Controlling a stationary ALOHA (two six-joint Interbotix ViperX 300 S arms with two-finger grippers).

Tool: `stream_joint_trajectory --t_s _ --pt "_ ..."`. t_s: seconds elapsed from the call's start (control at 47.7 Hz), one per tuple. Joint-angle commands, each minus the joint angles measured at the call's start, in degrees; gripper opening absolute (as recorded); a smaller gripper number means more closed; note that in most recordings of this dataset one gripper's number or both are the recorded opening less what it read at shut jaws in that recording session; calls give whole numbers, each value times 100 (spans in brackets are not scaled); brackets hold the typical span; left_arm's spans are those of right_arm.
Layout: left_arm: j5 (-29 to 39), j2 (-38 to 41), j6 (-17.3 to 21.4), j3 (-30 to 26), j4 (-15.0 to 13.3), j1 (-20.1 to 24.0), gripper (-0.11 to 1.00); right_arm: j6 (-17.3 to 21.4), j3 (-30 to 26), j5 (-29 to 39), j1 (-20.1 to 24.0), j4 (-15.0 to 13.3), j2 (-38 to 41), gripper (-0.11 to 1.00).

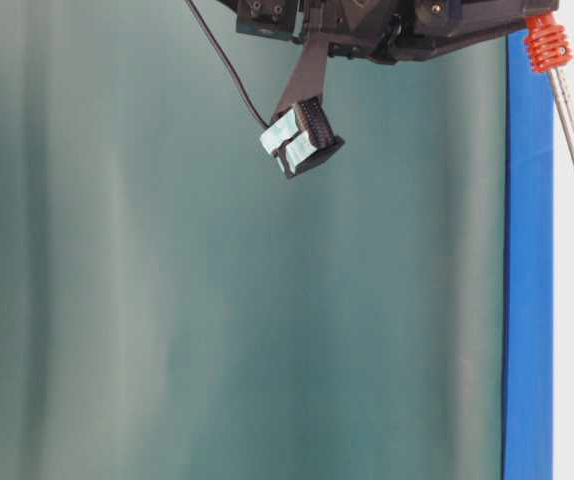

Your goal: Touch the tip of the soldering iron to the mark.

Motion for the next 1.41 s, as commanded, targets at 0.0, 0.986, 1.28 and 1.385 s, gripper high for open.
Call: stream_joint_trajectory --t_s 0.0,0.986,1.28,1.385 --pt "-44 26 -9 -62 0 0 0 9 -53 -18 9 9 -70 6" --pt "-44 26 -18 -70 9 -9 0 9 -105 -18 9 0 -123 6" --pt "-53 26 -18 -70 9 0 0 9 -475 615 0 -53 -677 6" --pt "-44 26 -18 -70 0 0 0 9 -642 896 0 -132 -844 6"
